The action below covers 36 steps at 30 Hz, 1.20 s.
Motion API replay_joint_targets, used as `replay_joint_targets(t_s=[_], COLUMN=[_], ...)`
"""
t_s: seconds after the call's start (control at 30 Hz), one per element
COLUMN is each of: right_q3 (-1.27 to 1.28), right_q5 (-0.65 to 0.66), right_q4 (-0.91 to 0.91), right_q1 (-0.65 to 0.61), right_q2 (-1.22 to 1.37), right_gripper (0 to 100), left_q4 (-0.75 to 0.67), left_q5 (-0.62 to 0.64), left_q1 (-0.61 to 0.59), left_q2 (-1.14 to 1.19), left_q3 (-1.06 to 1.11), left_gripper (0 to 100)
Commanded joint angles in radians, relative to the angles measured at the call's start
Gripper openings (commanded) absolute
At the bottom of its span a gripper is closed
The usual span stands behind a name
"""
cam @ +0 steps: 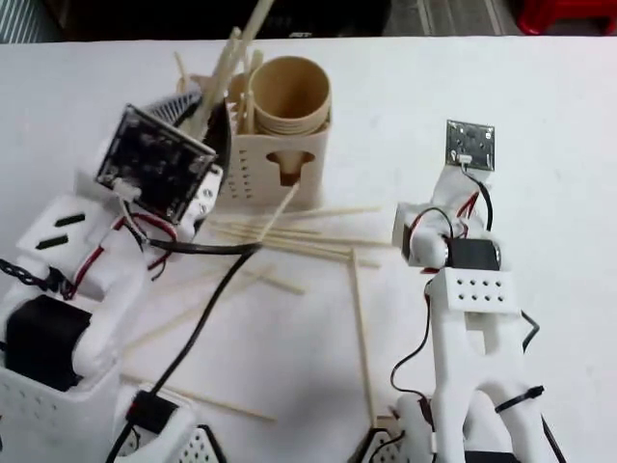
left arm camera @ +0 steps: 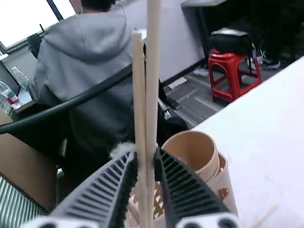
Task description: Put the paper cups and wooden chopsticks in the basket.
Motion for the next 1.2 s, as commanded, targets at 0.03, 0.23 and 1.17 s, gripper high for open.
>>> replay_joint_targets(t_s=[0.03, 0.23, 1.17], right_q3=[-0.009, -0.009, -0.009], right_q5=[0.009, 0.009, 0.011], right_q4=[-0.016, -0.016, -0.016], right_q1=[0.005, 0.005, 0.005], right_q2=[-0.019, -0.019, -0.019], right_gripper=[14.4, 14.4, 14.5], left_q4=[-0.166, -0.261, -0.937], left_q5=[0.037, 0.101, 0.296], left_q1=[-0.012, -0.048, -0.232], left_q2=[-0.022, 0.025, 0.239], left_q3=[-0.029, -0.029, 0.523], left_gripper=[2, 2, 8])
